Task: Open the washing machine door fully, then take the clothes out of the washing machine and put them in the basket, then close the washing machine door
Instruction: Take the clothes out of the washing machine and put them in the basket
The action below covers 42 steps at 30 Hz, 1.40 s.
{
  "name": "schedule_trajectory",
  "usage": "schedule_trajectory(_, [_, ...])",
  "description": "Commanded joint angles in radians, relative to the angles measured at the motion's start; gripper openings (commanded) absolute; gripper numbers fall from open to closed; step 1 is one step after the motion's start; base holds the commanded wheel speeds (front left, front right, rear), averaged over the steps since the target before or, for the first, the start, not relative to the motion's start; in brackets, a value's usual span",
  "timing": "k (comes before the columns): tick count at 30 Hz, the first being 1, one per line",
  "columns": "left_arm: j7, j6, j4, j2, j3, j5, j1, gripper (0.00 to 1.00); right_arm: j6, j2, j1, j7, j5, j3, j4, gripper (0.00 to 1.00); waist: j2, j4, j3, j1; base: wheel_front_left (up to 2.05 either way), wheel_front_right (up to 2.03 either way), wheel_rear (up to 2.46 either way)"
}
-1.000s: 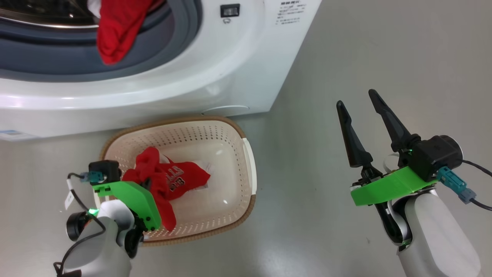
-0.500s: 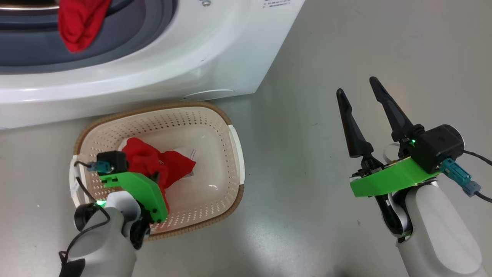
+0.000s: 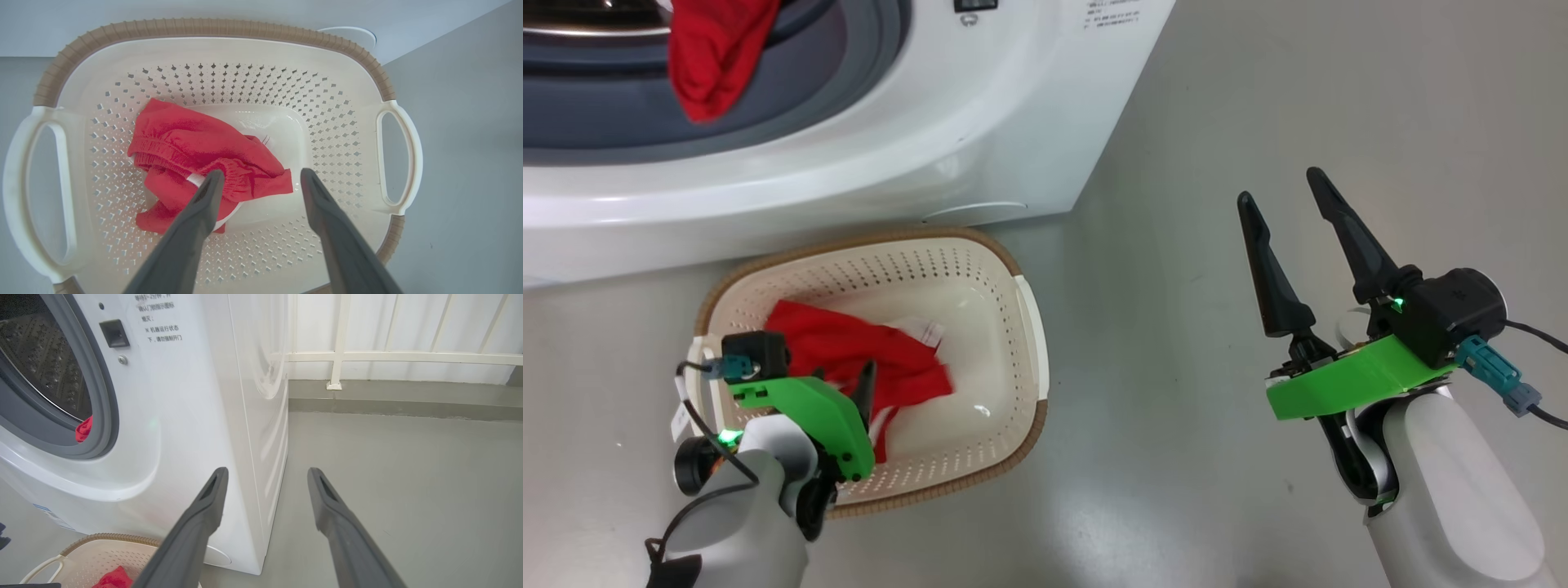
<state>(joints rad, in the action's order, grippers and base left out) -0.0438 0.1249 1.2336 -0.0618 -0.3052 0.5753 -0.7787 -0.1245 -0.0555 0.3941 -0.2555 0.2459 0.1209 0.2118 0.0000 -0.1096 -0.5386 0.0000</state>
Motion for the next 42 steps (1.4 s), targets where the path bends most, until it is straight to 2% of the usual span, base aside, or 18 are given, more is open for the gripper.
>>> schedule_trajectory(1, [-0.024, 0.006, -0.011, -0.027, 0.011, 0.01, 0.016, 1.0, -0.006, 0.005, -0.009, -0.006, 0.001, 0.022, -0.018, 1.0, 0.0, 0.009, 0.02, 0.0, 0.0, 0.0, 0.0])
schedule_trajectory(9, [-0.162, 0.006, -0.077, -0.017, -0.056, 0.037, 0.065, 1.0, -0.006, 0.005, -0.045, -0.006, -0.026, 0.018, -0.003, 1.0, 0.0, 0.043, 0.108, 0.0, 0.0, 0.0, 0.0])
schedule_trajectory(14, [-0.2, 0.006, -0.144, -0.023, -0.109, 0.067, 0.108, 1.0, -0.006, 0.005, -0.071, -0.006, -0.04, 0.012, 0.011, 1.0, 0.0, 0.065, 0.169, 0.0, 0.0, 0.0, 0.0])
schedule_trajectory(18, [-0.214, 0.006, -0.178, -0.041, -0.111, 0.093, 0.14, 1.0, -0.006, 0.005, -0.087, -0.006, -0.041, 0.011, 0.02, 1.0, 0.0, 0.078, 0.217, 0.0, 0.0, 0.0, 0.0])
schedule_trajectory(23, [-0.217, -0.027, -0.31, -0.074, -0.038, 0.041, 0.192, 1.0, -0.006, 0.005, -0.116, -0.006, -0.044, 0.002, 0.025, 1.0, 0.0, 0.093, 0.273, 0.0, 0.0, 0.0, 0.0])
schedule_trajectory(29, [-0.218, -0.059, -0.492, -0.071, 0.058, -0.051, 0.307, 1.0, -0.006, 0.005, -0.148, -0.006, -0.045, -0.009, 0.028, 1.0, 0.0, 0.103, 0.334, 0.0, 0.0, 0.0, 0.0])
schedule_trajectory(42, [-0.218, -0.054, -0.827, -0.04, 0.249, -0.228, 0.474, 1.0, -0.006, 0.005, -0.19, -0.006, -0.047, -0.024, -0.003, 1.0, 0.0, 0.101, 0.412, 0.0, 0.0, 0.0, 0.0])
